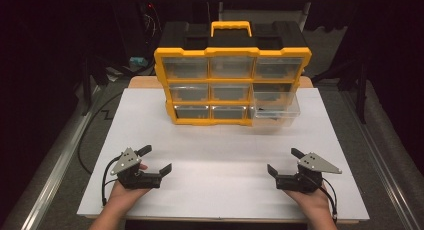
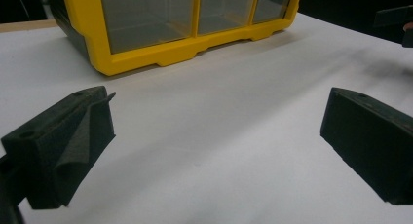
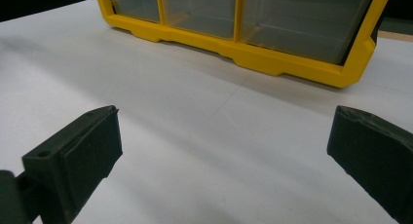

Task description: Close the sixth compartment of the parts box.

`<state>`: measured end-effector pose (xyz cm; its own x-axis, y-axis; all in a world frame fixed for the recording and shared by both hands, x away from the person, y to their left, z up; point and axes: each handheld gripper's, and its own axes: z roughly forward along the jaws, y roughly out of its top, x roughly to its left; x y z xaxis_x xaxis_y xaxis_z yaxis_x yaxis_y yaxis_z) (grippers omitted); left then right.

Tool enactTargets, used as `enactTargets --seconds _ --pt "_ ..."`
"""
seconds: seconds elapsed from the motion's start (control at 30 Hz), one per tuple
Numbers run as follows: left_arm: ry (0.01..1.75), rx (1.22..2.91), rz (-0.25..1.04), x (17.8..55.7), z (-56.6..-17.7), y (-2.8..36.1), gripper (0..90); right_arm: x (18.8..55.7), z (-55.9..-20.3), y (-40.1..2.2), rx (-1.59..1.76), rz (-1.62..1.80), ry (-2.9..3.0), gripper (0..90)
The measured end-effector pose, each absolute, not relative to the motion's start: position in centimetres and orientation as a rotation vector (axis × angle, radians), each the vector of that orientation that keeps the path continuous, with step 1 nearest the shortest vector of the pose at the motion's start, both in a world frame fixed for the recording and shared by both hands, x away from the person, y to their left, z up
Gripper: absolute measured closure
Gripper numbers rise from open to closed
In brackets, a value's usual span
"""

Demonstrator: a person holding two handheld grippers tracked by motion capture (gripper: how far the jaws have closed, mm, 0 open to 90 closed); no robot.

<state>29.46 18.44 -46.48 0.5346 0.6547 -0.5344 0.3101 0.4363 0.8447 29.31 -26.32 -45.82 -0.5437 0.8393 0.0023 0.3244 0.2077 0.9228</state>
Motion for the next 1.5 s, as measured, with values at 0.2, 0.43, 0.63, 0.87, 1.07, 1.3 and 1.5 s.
enactTargets --seconds 0.2,0.43,0.63,0.87,1.07,1.3,1.5 --pt "1.039 1.136 0.269 29.47 -46.38 18.58 0.2 29.27 -45.81 -26.5 1.084 1.317 1.967 0.0" --pt "1.044 1.12 0.277 29.3 -46.25 18.88 0.2 29.22 -45.8 -26.28 1.066 1.301 1.983 0.2" --pt "1.038 1.117 0.283 29.2 -46.16 19.01 0.2 29.2 -45.71 -26.32 1.069 1.298 1.973 3.0" --pt "1.034 1.115 0.283 29.23 -46.16 18.98 0.2 29.2 -45.76 -26.55 1.079 1.314 1.962 10.8" --pt "1.035 1.114 0.284 29.23 -46.18 18.96 0.2 29.13 -45.69 -26.6 1.073 1.313 1.958 16.3" --pt "1.035 1.112 0.286 29.24 -46.17 19.0 0.2 29.17 -45.72 -26.77 1.074 1.299 1.959 23.3" --pt "1.034 1.109 0.285 29.21 -46.14 19.03 0.2 29.11 -45.68 -26.85 1.073 1.292 1.956 34.5"
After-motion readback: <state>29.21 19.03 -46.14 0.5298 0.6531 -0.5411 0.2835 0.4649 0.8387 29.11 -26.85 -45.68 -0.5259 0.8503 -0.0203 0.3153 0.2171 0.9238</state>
